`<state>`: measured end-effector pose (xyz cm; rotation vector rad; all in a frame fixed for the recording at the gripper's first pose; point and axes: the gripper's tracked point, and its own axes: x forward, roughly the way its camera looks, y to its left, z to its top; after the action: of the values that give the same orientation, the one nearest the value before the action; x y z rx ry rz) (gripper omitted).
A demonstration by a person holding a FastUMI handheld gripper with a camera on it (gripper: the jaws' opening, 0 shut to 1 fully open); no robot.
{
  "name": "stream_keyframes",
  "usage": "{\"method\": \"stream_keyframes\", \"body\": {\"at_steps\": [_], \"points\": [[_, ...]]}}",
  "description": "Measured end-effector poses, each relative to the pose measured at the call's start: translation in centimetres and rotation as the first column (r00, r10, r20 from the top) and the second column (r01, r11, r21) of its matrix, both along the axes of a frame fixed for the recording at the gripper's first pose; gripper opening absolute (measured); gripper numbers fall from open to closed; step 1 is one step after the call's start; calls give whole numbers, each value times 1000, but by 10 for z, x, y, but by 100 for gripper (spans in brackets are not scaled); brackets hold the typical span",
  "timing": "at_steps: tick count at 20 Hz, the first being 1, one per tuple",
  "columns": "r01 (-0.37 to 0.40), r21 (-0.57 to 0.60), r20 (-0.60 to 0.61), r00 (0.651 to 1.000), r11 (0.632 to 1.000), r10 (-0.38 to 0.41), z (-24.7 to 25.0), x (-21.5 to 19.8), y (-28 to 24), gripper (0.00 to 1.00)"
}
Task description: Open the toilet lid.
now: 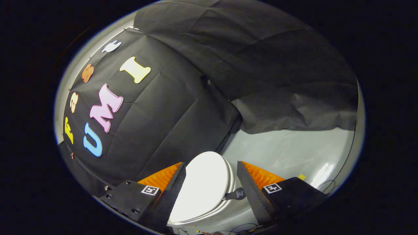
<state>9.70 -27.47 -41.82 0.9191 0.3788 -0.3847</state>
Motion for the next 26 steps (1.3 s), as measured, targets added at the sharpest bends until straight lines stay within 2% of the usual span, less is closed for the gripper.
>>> {"method": "stream_keyframes", "body": {"at_steps": [4,7,9,12,15,19,21,22,24,26], "points": [[4,122,-22,1000,993,-1,-49,3,1,99],[38,253,-21,999,967,-34,-85,1,-8,99],[29,288,-64,998,957,-11,-116,-5,6,98],[7,369,-40,999,929,9,-131,-9,15,97],[6,393,-71,997,919,24,-156,-6,27,97],[-25,437,-9,999,899,32,-154,3,34,80],[-45,453,-14,998,890,58,-163,5,44,78],[-58,468,-10,997,882,71,-165,6,48,61],[-74,496,13,997,865,77,-166,11,53,60],[-52,492,-7,998,869,64,-177,12,51,42]]}}
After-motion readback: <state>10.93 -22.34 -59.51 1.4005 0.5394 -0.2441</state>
